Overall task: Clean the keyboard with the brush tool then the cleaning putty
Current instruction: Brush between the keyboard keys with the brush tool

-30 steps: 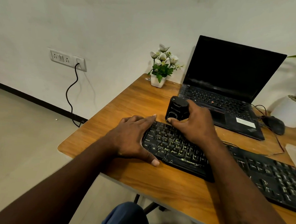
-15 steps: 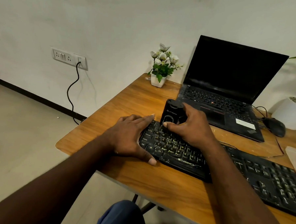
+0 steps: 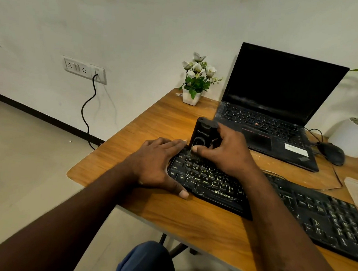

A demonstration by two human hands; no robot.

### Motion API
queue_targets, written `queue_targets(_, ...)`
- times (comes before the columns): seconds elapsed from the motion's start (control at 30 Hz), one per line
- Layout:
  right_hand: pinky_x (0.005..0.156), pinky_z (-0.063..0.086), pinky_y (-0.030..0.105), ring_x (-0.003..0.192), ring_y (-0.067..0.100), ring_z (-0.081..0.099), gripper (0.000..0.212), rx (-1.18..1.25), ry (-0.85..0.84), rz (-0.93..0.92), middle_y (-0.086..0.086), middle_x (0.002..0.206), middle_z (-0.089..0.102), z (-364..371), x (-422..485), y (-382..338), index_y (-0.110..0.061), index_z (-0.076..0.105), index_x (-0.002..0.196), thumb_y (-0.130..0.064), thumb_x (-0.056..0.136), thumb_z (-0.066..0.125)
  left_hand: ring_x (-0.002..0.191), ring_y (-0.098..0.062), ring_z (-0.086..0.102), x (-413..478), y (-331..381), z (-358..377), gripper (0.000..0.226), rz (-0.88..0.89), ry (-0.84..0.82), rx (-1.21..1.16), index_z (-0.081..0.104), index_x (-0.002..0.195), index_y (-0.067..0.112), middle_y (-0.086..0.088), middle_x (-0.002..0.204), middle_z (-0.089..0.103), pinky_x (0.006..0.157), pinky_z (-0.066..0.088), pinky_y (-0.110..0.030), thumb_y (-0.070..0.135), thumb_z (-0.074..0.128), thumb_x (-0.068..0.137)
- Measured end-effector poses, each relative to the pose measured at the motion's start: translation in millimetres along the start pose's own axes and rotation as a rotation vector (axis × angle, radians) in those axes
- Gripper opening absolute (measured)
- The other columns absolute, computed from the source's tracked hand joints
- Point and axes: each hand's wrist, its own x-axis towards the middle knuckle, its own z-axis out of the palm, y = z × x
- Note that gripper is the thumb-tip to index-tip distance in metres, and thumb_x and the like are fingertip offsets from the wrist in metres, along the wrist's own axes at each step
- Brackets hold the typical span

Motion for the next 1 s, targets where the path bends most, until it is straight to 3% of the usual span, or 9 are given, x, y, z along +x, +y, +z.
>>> queue_targets(0.2,0.087,0.062,0.035,0.106,0.012,0.071,0.059,0.346,-0.445,-0.065,-0.005,0.115,0.073,-6,-21,-10,-0.026,0.063,0.13,-0.017,0.078,0.089,0.146,-0.013,0.024,-1,2,-2,0.12,0.04,0.04,-0.028,0.017,0.154,0.045,0.019,0.162,0.029,0.119,0.023,-0.05,0.1,0.059,0.056)
queue_targets(0.33,0.08,0.06,0.024,0.098,0.007,0.071,0.057,0.131,-0.204,-0.021,-0.01,0.11,0.072,-5,-14,-3,-0.029,0.061,0.127,-0.027,0.077,0.09,0.15,-0.013,0.017,1,0,0,0.138,0.019,0.02,-0.004,0.003,0.164,0.036,0.015,0.17,0.015,0.122,0.019,-0.05,0.102,0.055,0.054)
queue_targets(0.43,0.081,0.06,0.029,0.096,0.008,0.068,0.066,-0.098,0.045,0.025,-0.01,0.115,0.07,-6,-8,7,-0.028,0.057,0.133,-0.039,0.076,0.088,0.151,-0.012,0.013,0,0,1,0.141,0.006,0.013,-0.006,-0.003,0.164,0.034,0.014,0.171,0.009,0.124,0.015,-0.048,0.101,0.057,0.055)
queue_targets(0.5,0.08,0.059,0.029,0.094,0.006,0.068,0.063,-0.036,0.015,0.017,-0.011,0.113,0.07,-9,-11,9,-0.03,0.058,0.13,-0.038,0.075,0.089,0.151,-0.012,0.013,-1,0,1,0.141,0.003,0.013,0.001,-0.002,0.164,0.034,0.014,0.171,0.009,0.124,0.015,-0.047,0.101,0.058,0.055)
queue_targets(0.57,0.078,0.058,0.025,0.096,0.004,0.07,0.056,0.139,-0.192,-0.032,-0.011,0.109,0.071,-10,-18,4,-0.031,0.061,0.124,-0.029,0.076,0.09,0.151,-0.013,0.016,-2,1,0,0.138,0.008,0.019,0.002,0.001,0.163,0.036,0.015,0.171,0.013,0.123,0.017,-0.048,0.101,0.057,0.055)
queue_targets(0.67,0.087,0.061,0.034,0.107,0.013,0.071,0.056,0.326,-0.459,-0.116,-0.004,0.114,0.072,-7,-24,-5,-0.024,0.063,0.126,-0.015,0.078,0.089,0.146,-0.014,0.025,-2,2,-1,0.126,0.031,0.044,-0.026,0.014,0.158,0.043,0.016,0.165,0.028,0.119,0.023,-0.05,0.101,0.058,0.054)
queue_targets(0.87,0.082,0.062,0.036,0.094,0.008,0.068,0.06,-0.096,0.037,-0.014,-0.009,0.114,0.07,-5,-14,5,-0.029,0.058,0.128,-0.036,0.077,0.088,0.15,-0.014,0.017,0,0,3,0.142,0.008,0.029,0.003,0.0,0.165,0.033,0.012,0.171,0.014,0.122,0.016,-0.045,0.101,0.058,0.054)
queue_targets(0.93,0.08,0.061,0.033,0.094,0.009,0.068,0.059,-0.058,0.043,-0.026,-0.009,0.113,0.07,-6,-16,7,-0.029,0.059,0.127,-0.036,0.076,0.088,0.15,-0.015,0.018,0,0,3,0.142,0.001,0.027,0.002,0.0,0.165,0.033,0.012,0.171,0.014,0.123,0.016,-0.047,0.101,0.057,0.054)
queue_targets(1.0,0.079,0.06,0.03,0.096,0.009,0.07,0.054,0.116,-0.119,-0.056,-0.009,0.108,0.071,-6,-20,4,-0.029,0.062,0.122,-0.03,0.076,0.09,0.15,-0.016,0.02,-1,1,3,0.139,0.004,0.029,0.001,0.004,0.164,0.036,0.013,0.17,0.018,0.122,0.019,-0.05,0.103,0.055,0.053)
